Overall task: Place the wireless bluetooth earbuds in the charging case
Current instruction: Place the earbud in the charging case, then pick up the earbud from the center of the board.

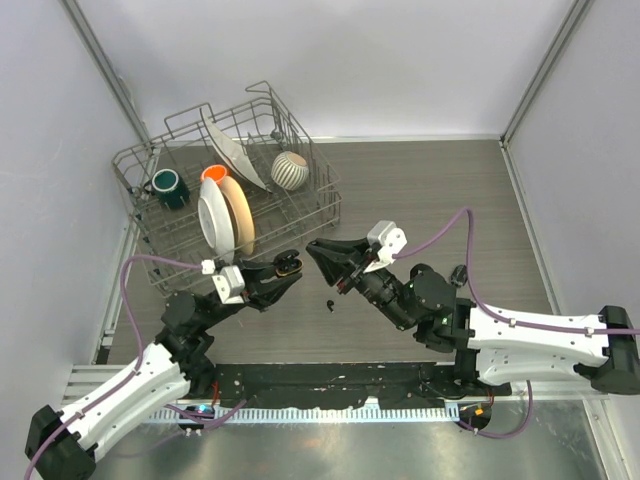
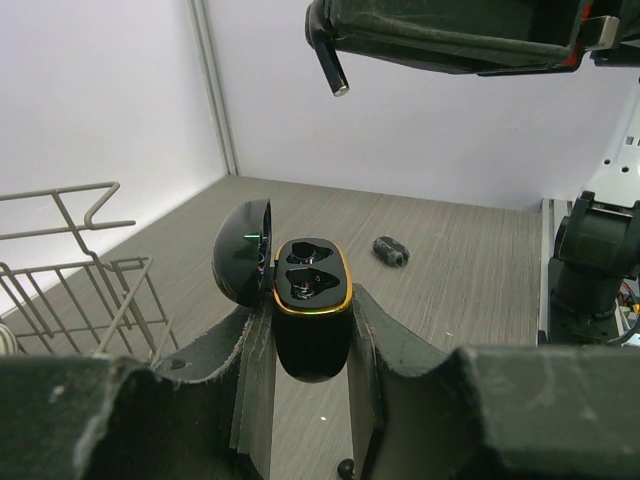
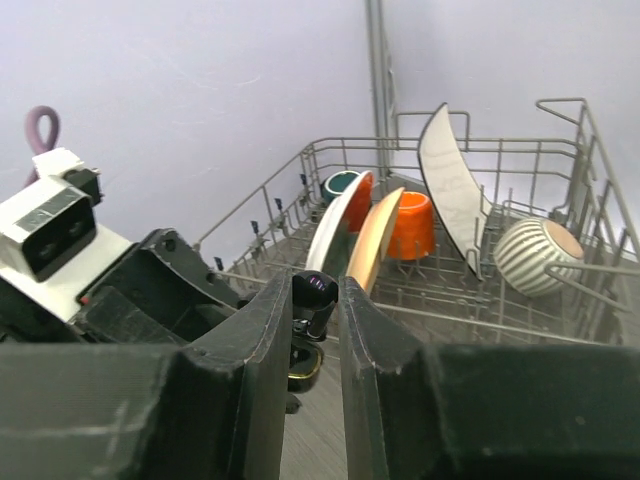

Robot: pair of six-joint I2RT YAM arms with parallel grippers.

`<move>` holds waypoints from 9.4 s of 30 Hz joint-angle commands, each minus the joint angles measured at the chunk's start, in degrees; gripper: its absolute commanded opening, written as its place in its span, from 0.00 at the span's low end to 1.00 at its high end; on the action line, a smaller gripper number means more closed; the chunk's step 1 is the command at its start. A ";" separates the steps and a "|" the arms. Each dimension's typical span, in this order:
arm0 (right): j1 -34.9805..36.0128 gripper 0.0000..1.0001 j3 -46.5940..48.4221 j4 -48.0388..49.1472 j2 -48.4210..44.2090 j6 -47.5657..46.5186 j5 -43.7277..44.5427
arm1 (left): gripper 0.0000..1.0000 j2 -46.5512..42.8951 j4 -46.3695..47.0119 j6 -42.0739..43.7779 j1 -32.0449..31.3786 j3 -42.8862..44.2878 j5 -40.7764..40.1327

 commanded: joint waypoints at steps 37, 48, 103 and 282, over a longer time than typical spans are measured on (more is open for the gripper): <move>0.87 0.01 2.64 0.02 6.73 -3.66 -4.91 | 0.00 -1.70 4.29 -0.28 -0.25 1.77 1.36; 1.75 0.01 2.11 -3.41 6.03 -4.63 -8.08 | 0.00 -1.52 6.84 -1.16 -0.25 1.16 0.13; 1.93 0.01 2.64 3.89 4.00 -9.55 -6.23 | 0.00 -0.47 3.06 -0.81 -0.25 2.48 0.75; -16.09 0.35 19.95 -60.80 44.78 48.63 -10.63 | 0.00 -10.75 -0.63 2.00 -0.25 -0.42 -5.67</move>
